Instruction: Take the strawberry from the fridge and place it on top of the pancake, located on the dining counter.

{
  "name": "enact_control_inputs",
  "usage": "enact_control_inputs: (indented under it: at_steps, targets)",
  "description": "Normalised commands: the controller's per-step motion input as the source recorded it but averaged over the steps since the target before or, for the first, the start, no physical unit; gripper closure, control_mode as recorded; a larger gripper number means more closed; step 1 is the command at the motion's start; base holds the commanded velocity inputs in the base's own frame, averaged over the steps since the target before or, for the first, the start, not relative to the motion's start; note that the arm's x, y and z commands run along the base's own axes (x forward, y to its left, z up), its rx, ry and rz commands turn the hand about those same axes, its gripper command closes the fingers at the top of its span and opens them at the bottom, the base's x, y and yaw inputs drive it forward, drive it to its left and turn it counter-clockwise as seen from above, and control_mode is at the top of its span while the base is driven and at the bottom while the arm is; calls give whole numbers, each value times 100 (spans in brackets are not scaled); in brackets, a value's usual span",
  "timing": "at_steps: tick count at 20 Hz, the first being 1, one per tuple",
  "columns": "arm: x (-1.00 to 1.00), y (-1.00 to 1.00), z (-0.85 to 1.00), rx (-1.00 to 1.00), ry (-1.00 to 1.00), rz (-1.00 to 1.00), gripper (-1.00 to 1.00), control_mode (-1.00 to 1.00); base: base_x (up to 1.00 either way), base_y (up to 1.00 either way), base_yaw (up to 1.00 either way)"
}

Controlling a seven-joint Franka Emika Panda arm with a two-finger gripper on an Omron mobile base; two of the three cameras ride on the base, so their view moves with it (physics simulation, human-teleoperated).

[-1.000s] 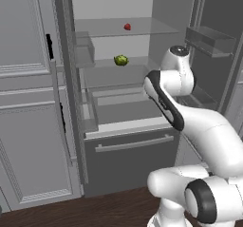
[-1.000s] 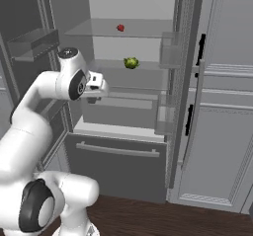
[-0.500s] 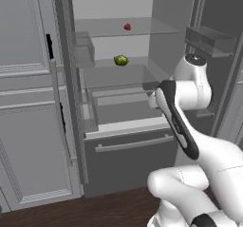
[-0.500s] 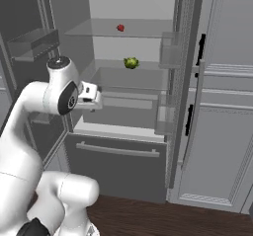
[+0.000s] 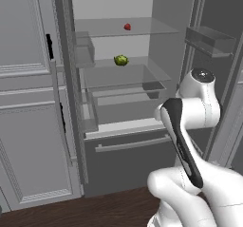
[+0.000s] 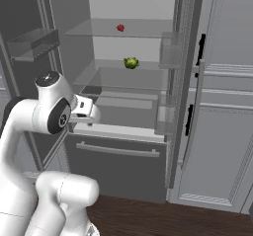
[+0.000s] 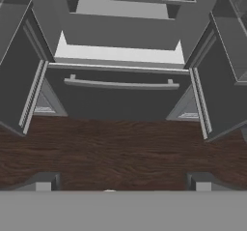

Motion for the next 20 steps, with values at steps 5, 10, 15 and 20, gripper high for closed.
enact_control_inputs:
  at_steps: [5,10,15,20]
  targets:
    - [0,0,-1,0,0,0,-100,-100,0,0,0]
    - [0,-1,0,0,-1,0,-100,-100,0,0,0]
    - [2,-1,0,0,-1,0,-100,100,36,-1,-2]
    - [0,0,0,0,0,0,-100,100,72,1,-12]
